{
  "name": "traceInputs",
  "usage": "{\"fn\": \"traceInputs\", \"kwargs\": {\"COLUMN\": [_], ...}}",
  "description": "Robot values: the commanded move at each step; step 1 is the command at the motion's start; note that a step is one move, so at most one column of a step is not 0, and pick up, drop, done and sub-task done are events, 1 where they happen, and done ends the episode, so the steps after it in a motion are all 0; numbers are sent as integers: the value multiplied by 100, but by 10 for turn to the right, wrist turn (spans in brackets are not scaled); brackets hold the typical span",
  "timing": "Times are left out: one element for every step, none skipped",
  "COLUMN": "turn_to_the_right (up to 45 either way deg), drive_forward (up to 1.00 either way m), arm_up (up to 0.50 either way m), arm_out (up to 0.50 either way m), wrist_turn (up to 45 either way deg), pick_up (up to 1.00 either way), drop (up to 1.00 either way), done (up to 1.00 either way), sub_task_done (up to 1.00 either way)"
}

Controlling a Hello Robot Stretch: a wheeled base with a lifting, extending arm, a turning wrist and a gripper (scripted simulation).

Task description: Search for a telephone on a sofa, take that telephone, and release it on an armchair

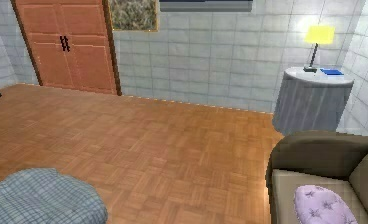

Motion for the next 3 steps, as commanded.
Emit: {"fn": "traceInputs", "kwargs": {"turn_to_the_right": [0, 0, 0], "drive_forward": [0, 0, 0], "arm_up": [14, 0, 0], "arm_out": [0, 0, 0], "wrist_turn": [0, -450, -450], "pick_up": [0, 0, 0], "drop": [0, 0, 0], "done": [0, 0, 0], "sub_task_done": [0, 0, 0]}}
